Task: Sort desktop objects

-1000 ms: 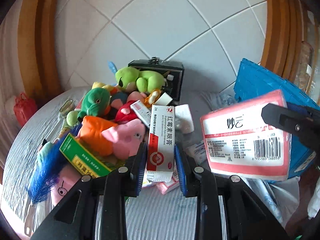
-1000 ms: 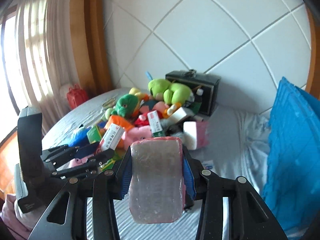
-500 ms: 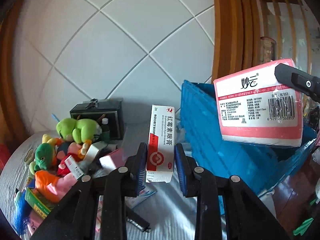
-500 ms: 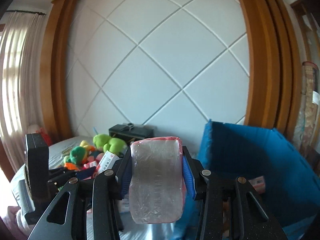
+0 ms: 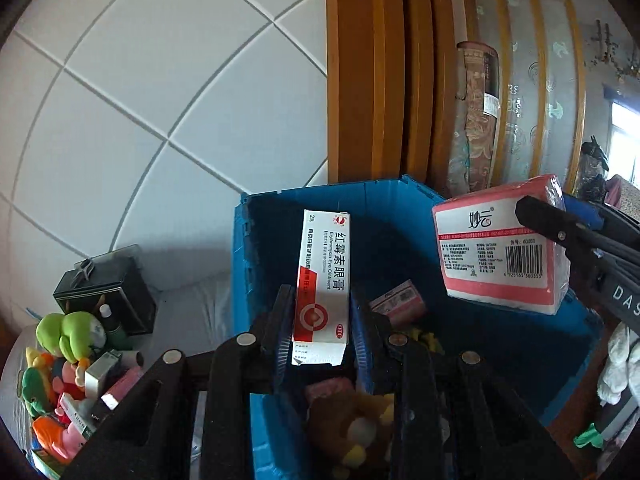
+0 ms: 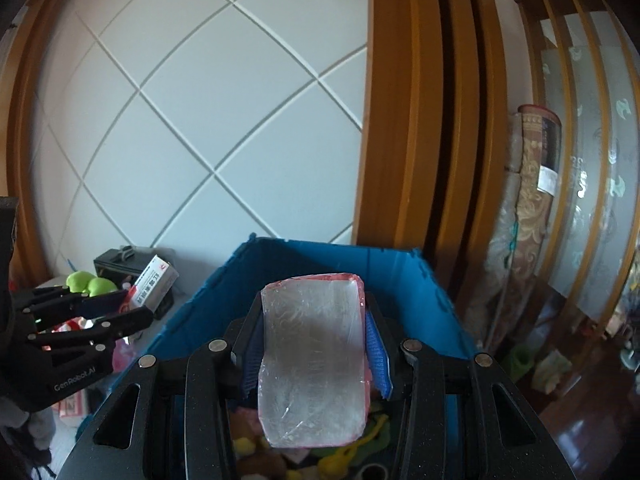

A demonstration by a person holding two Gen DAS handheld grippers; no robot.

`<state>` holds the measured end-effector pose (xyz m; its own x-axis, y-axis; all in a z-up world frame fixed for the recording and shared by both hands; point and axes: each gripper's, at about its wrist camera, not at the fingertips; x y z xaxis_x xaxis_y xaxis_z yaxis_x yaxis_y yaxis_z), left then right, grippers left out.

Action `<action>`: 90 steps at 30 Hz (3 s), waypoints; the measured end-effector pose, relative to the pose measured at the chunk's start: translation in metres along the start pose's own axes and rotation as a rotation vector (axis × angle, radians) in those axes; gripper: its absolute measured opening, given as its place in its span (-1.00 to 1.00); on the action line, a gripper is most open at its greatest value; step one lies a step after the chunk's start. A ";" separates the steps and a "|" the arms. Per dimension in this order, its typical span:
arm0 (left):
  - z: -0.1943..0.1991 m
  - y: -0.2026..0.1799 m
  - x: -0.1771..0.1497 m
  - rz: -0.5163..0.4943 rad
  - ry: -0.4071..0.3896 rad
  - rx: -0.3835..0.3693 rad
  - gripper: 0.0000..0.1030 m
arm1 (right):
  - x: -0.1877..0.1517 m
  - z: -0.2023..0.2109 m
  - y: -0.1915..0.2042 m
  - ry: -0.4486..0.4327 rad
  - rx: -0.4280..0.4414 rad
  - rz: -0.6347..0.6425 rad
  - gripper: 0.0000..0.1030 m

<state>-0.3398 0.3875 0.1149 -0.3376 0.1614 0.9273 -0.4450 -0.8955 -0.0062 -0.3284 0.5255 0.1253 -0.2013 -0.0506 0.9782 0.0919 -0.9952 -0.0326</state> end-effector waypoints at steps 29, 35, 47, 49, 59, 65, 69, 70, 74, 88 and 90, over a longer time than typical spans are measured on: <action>-0.225 -0.056 -0.044 0.052 0.530 0.152 -0.41 | -0.055 -0.171 -0.085 0.243 0.057 -0.154 0.00; -0.233 -0.050 -0.047 0.049 0.558 0.182 0.35 | -0.058 -0.165 -0.067 0.181 -0.044 0.001 1.00; -0.239 -0.052 -0.057 0.013 0.619 0.194 0.37 | -0.096 -0.198 -0.059 0.426 0.013 0.022 1.00; -0.240 -0.052 -0.058 0.010 0.619 0.189 0.37 | -0.099 -0.198 -0.060 0.439 0.012 0.021 1.00; -0.238 -0.055 -0.057 0.008 0.600 0.172 0.37 | -0.095 -0.198 -0.057 0.438 -0.006 0.052 1.00; -0.237 -0.053 -0.058 0.015 0.592 0.180 0.37 | -0.091 -0.197 -0.055 0.436 0.015 0.062 1.00; -0.231 -0.052 -0.053 0.014 0.564 0.182 0.37 | -0.086 -0.194 -0.054 0.415 0.023 0.067 1.00; -0.226 -0.052 -0.050 0.015 0.548 0.180 0.37 | -0.084 -0.193 -0.055 0.404 0.027 0.063 1.00; -0.198 -0.051 -0.032 0.004 0.455 0.190 0.37 | -0.065 -0.174 -0.058 0.302 0.050 0.039 1.00; -0.044 -0.041 0.016 0.000 0.096 0.150 0.76 | 0.012 -0.053 -0.021 0.023 0.065 0.101 1.00; -0.024 -0.039 0.013 0.003 0.059 0.127 0.77 | 0.013 -0.032 -0.016 -0.008 0.051 0.097 1.00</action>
<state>-0.3469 0.4349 0.1181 -0.3890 0.1793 0.9036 -0.3363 -0.9408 0.0419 -0.3638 0.5385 0.1319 -0.1811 -0.1454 0.9726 0.1598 -0.9802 -0.1168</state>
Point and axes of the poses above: each gripper's, at about its wrist camera, not at the fingertips, and z roughly against the way its jaws point, y to its left, x to its top, and after that the axes turned 9 degrees about -y, right-handed
